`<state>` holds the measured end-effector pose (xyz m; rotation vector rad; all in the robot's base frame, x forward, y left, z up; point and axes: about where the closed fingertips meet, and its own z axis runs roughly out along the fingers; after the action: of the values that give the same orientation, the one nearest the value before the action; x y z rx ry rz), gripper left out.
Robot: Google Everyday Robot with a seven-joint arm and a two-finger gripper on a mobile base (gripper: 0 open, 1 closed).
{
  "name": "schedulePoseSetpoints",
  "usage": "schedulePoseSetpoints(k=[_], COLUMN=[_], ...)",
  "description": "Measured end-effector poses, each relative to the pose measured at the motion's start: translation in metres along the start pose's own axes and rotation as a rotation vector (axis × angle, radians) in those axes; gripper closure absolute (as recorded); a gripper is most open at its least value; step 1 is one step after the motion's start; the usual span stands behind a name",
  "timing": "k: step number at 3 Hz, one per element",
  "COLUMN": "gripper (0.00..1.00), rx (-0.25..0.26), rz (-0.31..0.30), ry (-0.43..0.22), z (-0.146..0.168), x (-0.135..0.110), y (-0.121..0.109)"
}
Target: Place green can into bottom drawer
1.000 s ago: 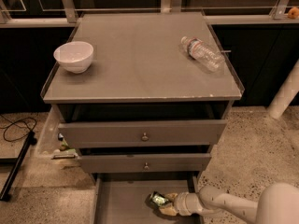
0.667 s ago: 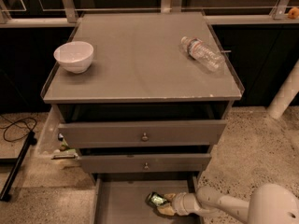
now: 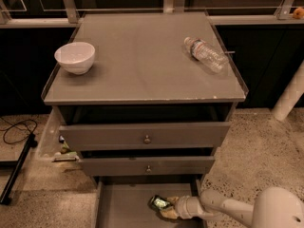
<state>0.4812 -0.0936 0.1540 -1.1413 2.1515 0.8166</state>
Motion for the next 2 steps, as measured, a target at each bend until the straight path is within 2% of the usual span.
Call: schedulePoseSetpoints(k=[2], gripper=[0.11], rx=[0.0], rz=[0.0], ry=[0.0], z=[0.0001], x=[0.0], y=[0.0001])
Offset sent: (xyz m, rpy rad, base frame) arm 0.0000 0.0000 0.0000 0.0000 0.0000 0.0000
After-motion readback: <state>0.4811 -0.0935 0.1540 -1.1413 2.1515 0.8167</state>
